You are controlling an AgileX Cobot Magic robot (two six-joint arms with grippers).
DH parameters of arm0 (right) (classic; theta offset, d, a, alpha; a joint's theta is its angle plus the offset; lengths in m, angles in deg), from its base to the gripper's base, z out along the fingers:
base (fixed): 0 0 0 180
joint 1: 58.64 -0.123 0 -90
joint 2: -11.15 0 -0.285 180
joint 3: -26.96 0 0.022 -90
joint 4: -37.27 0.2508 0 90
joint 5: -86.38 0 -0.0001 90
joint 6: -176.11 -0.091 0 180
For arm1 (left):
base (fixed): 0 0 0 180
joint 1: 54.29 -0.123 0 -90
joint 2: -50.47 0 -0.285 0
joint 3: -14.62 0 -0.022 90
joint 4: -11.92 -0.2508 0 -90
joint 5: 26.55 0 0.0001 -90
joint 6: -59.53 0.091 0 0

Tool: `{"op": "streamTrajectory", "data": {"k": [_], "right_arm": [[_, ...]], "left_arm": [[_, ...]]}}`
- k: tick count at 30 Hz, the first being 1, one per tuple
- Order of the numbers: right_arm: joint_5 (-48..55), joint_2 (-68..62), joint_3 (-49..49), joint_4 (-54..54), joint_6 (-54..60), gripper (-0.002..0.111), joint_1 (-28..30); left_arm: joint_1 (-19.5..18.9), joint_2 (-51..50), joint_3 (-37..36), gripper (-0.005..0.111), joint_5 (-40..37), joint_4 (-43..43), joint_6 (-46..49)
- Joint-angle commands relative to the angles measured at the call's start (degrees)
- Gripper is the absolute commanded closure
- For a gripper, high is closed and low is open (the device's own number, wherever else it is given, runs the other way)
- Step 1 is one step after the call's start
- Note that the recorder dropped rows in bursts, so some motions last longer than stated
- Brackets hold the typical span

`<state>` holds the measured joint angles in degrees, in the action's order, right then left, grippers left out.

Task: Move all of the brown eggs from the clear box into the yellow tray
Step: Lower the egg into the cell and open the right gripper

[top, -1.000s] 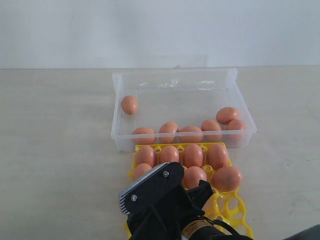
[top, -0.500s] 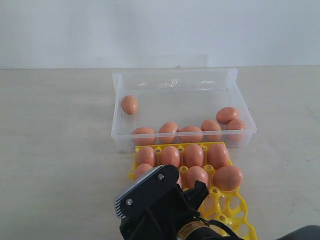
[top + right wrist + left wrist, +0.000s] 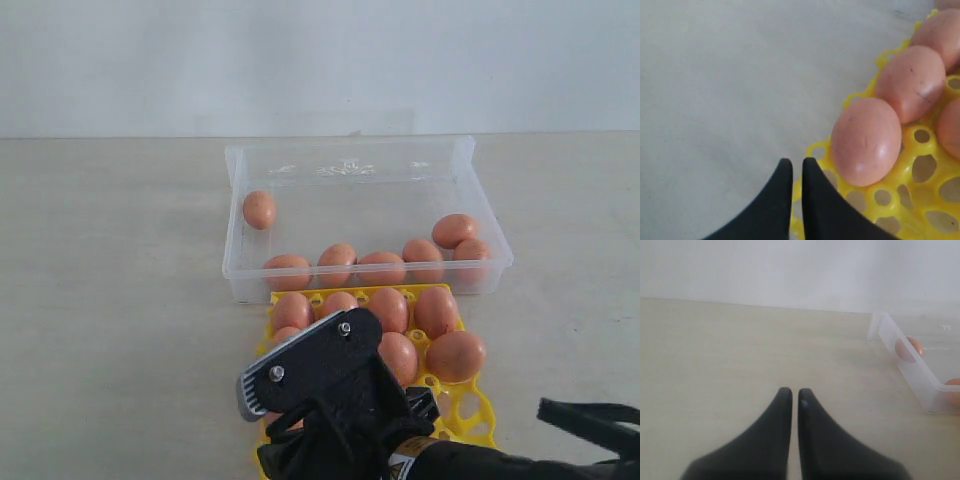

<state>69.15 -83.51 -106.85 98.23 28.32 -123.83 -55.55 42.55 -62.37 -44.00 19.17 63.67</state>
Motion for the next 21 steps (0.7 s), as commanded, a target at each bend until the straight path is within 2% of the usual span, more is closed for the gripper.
{"op": "streamTrajectory", "data": {"k": [1, 15, 21], "right_arm": [[-2.43, -2.71, 0.23, 0.17, 0.73, 0.108, 0.04], [-8.3, -9.13, 0.23, 0.17, -0.18, 0.108, 0.04], [-3.58, -7.07, -0.72, 0.04, -0.18, 0.108, 0.04]], "left_arm": [[0.2, 0.13, -0.23, 0.103, 0.75, -0.21, 0.24], [0.2, 0.13, -0.23, 0.103, 0.75, -0.21, 0.24], [0.2, 0.13, -0.23, 0.103, 0.75, -0.21, 0.24]]}}
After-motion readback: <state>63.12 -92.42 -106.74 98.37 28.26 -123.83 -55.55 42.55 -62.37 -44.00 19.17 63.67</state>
